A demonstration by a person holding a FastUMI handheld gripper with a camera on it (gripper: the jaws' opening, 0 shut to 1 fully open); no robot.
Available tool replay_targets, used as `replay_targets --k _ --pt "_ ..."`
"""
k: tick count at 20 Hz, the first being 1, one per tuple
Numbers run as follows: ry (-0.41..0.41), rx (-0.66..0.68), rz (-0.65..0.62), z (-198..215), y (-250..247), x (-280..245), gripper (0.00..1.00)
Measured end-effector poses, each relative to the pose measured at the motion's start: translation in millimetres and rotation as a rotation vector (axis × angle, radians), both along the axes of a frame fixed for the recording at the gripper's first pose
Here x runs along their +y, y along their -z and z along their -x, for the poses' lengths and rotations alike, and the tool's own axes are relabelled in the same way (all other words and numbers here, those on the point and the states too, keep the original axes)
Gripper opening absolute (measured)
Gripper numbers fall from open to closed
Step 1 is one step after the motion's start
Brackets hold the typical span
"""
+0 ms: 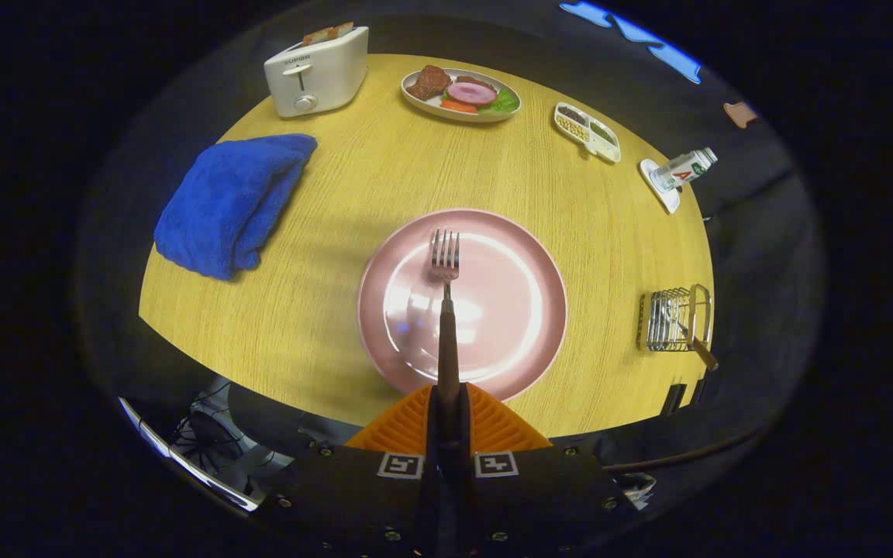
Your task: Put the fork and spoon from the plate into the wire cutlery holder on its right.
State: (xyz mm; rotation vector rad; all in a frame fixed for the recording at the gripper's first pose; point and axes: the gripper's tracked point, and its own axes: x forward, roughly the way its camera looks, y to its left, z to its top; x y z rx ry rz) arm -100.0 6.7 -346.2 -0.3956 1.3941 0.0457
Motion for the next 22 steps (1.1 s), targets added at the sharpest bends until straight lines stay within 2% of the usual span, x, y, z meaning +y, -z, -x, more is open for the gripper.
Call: replay_targets --k 3,9,14,22 --pt "-0.001 -0.030 0.010 -11.8 -15.0 1.4 0.10" --pt "0.066 -0.084 0.018 -33.0 -38.9 -20.8 0.10" --pt "0.198 -0.129 0.039 -49.5 -60.4 -65.9 0.10" --pt "0.454 -0.161 0.102 -58.1 -82.5 -172.2 0.10"
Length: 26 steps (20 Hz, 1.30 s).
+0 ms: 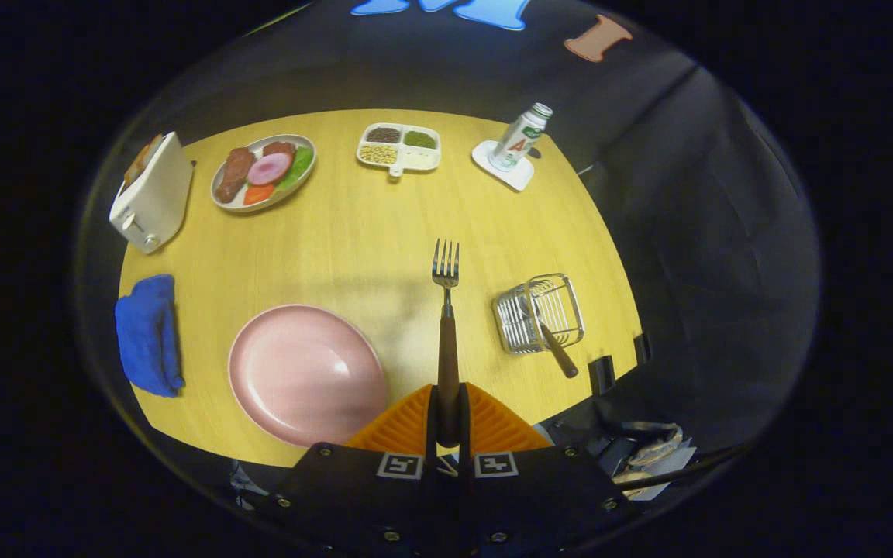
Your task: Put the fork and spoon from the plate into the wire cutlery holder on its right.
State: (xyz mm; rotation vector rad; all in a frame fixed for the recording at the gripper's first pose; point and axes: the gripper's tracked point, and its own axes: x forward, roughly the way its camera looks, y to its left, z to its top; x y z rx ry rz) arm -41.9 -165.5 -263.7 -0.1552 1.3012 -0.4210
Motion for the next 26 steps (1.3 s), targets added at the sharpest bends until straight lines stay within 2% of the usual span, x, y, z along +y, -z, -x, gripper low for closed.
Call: replay_targets --k 5,10,19,23,26 --pt "0.130 0.010 0.002 11.6 0.2 -50.9 0.10" --pt "0.210 0.011 -0.027 17.9 4.1 -70.2 0.10" --pt "0.267 0.015 -0.036 29.1 3.5 -89.2 0.10" --pt "0.268 0.036 -0.052 36.9 7.8 -88.3 0.10" --pt "0.239 0.055 -0.063 38.6 12.1 -85.3 0.10"
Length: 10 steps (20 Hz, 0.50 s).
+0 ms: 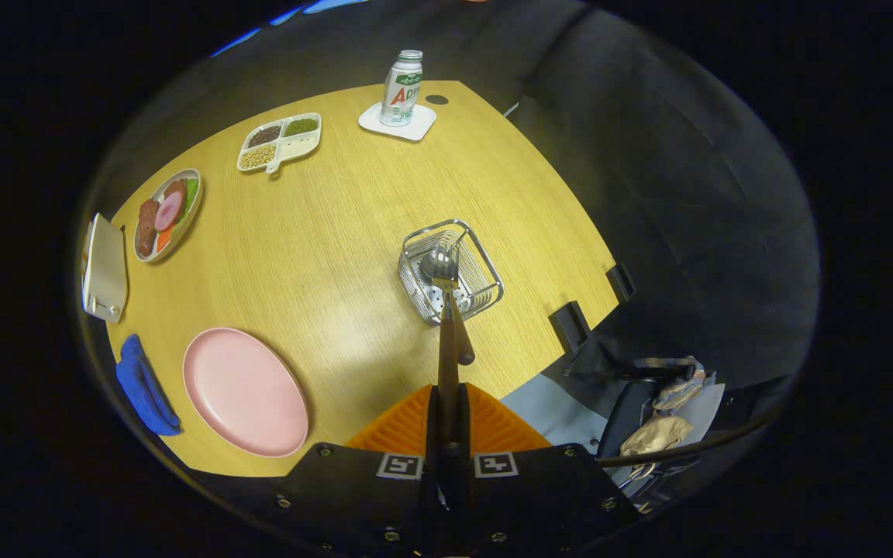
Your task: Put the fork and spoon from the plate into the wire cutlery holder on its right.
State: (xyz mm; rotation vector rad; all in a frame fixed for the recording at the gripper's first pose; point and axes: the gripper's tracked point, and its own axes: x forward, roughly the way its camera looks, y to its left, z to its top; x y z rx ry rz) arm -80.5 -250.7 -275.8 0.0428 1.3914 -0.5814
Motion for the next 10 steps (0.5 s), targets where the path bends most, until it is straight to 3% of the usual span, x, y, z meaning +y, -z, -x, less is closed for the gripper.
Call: replay_targets --k 3,4,10 --pt "-0.035 0.008 0.025 -2.2 -3.3 0.0 0.17" --pt "-0.042 0.004 0.023 -3.0 -2.8 2.5 0.26" --pt "-0.092 0.008 0.028 -4.6 -3.4 12.1 0.27"
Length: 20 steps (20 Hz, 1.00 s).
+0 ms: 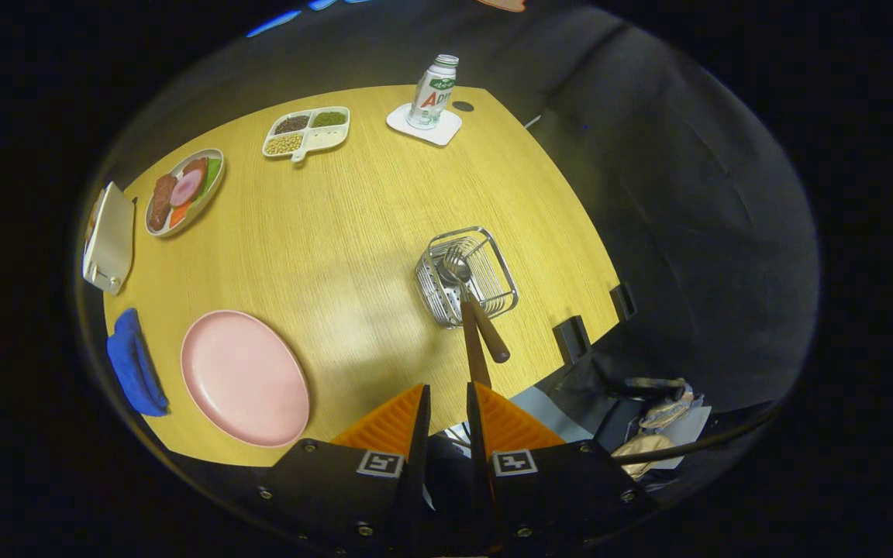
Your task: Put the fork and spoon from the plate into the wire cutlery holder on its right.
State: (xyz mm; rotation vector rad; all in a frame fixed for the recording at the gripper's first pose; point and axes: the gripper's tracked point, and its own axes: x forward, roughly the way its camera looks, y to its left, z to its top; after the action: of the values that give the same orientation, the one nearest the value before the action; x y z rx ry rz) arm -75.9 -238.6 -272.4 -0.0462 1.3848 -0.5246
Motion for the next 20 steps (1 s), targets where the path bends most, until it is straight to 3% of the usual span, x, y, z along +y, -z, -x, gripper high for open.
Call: replay_targets --k 11,20 --pt "-0.089 -0.030 -0.006 -11.9 -1.1 20.2 0.27" --pt "-0.254 -0.372 0.039 -71.4 -48.8 56.4 0.27"
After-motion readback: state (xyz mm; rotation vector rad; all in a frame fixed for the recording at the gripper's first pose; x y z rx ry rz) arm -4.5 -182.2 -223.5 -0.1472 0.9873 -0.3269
